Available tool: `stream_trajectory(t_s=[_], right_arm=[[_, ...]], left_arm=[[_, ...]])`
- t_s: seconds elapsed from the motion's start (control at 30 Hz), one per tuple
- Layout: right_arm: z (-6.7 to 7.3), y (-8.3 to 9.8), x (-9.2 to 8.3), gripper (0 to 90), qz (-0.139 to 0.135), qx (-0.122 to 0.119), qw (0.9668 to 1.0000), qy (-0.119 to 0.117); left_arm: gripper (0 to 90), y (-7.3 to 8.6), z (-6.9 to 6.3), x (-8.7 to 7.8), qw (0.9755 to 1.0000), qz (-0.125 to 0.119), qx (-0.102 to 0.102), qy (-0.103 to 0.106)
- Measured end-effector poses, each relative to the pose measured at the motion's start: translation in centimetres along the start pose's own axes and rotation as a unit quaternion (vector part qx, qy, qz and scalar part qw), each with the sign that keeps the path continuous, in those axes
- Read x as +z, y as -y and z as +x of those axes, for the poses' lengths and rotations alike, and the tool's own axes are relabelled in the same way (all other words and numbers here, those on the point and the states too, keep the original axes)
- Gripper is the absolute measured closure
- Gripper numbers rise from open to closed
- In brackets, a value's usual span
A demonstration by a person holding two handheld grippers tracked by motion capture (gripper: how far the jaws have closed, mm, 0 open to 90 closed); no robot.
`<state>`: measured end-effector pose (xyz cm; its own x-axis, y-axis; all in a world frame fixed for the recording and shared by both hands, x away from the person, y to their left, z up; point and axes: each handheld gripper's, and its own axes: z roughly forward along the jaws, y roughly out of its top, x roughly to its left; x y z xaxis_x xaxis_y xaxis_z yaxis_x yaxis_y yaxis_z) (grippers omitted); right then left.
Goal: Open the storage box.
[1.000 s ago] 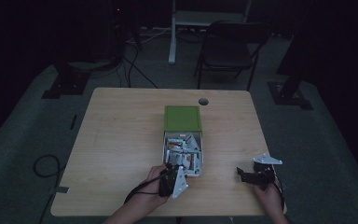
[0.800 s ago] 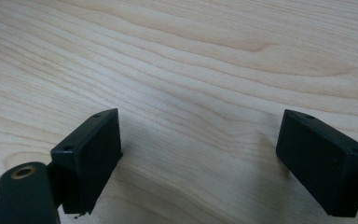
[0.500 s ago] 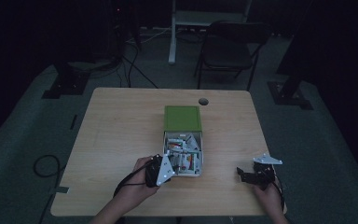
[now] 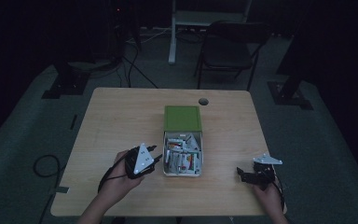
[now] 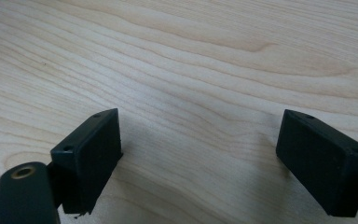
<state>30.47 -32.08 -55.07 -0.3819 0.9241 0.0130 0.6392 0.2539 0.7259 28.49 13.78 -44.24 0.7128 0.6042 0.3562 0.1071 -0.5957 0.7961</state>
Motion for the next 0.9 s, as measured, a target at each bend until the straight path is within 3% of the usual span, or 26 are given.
stream_trajectory(t_s=[0.33,0.57,0.9], right_arm=[[0.0,0.0,0.0,13.4,0.000,0.000,1.0000,0.000],[0.0,0.0,0.0,13.4,0.000,0.000,1.0000,0.000],[0.0,0.0,0.0,13.4,0.000,0.000,1.0000,0.000]], left_arm=[[61.4,2.5,2.0,-0.5,0.9991,0.014,-0.033,-0.023],[61.3,4.1,2.3,-0.4,0.9981,0.022,-0.055,-0.017],[57.0,7.3,2.7,-0.1,0.9939,0.043,-0.100,-0.016]])
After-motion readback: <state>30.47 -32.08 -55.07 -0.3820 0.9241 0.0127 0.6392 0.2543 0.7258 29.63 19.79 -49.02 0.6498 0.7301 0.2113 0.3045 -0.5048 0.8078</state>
